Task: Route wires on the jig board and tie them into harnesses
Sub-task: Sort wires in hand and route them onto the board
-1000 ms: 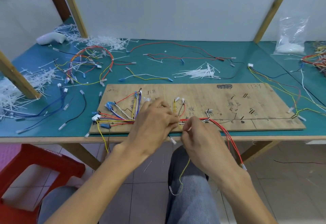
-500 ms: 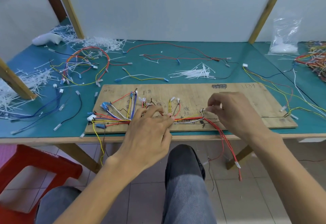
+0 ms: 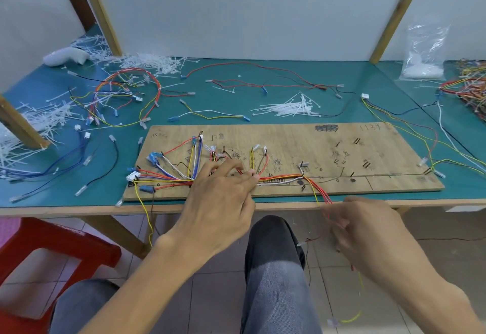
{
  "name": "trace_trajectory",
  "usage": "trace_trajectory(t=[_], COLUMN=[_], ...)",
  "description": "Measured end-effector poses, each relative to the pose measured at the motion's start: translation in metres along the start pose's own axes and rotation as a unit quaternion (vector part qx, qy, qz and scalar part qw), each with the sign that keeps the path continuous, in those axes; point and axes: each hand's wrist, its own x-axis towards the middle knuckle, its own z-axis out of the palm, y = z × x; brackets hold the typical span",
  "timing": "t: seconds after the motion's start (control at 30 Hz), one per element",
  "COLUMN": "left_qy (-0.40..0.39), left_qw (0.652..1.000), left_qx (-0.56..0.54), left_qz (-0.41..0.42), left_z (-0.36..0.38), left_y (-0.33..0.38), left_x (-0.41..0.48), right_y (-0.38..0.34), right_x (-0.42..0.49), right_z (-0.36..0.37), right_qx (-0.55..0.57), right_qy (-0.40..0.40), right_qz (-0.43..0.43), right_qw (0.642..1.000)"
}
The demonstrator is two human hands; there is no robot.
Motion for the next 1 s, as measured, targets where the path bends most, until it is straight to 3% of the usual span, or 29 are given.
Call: trace_trajectory(t=[0.07, 0.13, 0.23, 0.27, 0.4, 0.57, 0.73, 0.83, 1.0], left_qy=[-0.002, -0.003, -0.003, -0.006, -0.006, -0.002, 0.005, 0.0, -0.015], left_qw=[1.0, 1.0, 1.0, 1.0, 1.0, 1.0, 0.999, 0.999, 0.998], left_qx=[0.002, 0.003, 0.0, -0.002, -0.013, -0.028, -0.036, -0.045, -0.055], left_qz=[-0.002, 0.0, -0.001, -0.003, -0.008, -0.005, 0.001, -0.01, -0.025], left_z=[0.0, 0.0, 0.001, 0.001, 0.002, 0.004, 0.003, 0.001, 0.001], left_y=[0.0, 0.0, 0.0, 0.0, 0.001, 0.002, 0.002, 0.002, 0.005], left_x=[0.001, 0.003, 0.004, 0.004, 0.002, -0.001, -0.002, 0.0, 0.001], right_y=[-0.004, -0.005, -0.019, -0.026, -0.046, -0.039, -0.039, -0.034, -0.025], right_x=[-0.011, -0.011, 0.006, 0.016, 0.042, 0.037, 0.034, 0.047, 0.128], right_z=[-0.004, -0.01, -0.011, -0.007, 0.021, 0.037, 0.033, 0.017, -0.007], right_qx=[-0.092, -0.118, 0.019, 0.032, -0.049, -0.067, -0.117, -0.054, 0.152], right_qy=[-0.03, 0.005, 0.169, 0.18, 0.086, 0.16, 0.107, 0.12, 0.186], right_qz=[0.036, 0.053, -0.03, -0.047, -0.033, -0.031, -0.04, -0.03, 0.01], right_qw=[0.995, 0.992, 0.985, 0.982, 0.995, 0.984, 0.987, 0.991, 0.971])
